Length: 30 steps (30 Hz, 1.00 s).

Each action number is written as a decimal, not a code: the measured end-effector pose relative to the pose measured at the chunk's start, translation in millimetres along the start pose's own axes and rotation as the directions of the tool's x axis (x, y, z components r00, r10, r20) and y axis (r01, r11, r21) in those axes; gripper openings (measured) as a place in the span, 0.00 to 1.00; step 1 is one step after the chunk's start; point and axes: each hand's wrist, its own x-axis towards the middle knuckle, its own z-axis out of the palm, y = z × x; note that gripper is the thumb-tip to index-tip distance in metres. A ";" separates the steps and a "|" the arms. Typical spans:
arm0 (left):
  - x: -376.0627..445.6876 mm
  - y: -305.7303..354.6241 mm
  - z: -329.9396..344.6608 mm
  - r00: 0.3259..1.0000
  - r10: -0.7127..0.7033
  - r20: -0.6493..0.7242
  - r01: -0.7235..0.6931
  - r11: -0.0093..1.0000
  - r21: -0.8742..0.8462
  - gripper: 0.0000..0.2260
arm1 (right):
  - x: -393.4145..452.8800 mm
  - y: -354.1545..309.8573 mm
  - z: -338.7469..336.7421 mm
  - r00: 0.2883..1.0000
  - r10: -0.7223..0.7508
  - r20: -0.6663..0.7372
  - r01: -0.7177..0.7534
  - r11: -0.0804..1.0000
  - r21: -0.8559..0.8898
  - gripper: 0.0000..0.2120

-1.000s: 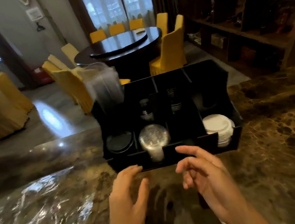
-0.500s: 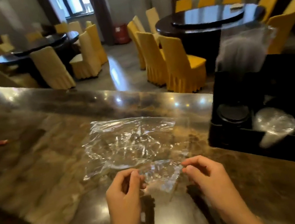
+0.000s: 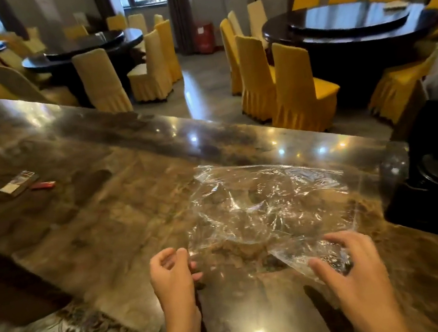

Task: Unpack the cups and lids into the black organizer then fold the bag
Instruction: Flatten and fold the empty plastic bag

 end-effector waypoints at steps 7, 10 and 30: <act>22.8 -8.9 -1.9 0.975 -0.136 0.177 0.138 0.990 0.006 0.08 | 6.7 8.4 1.7 0.956 0.233 0.180 -0.271 0.936 0.226 0.30; 20.6 -5.9 -0.3 0.969 -0.119 0.216 0.135 0.989 -0.061 0.14 | 12.2 18.3 7.4 0.954 0.235 0.184 -0.287 0.892 0.350 0.14; 42.7 1.3 -1.9 0.956 -0.015 0.292 0.017 1.000 -0.004 0.10 | 22.3 27.0 7.8 0.966 0.225 0.127 -0.258 0.839 0.479 0.13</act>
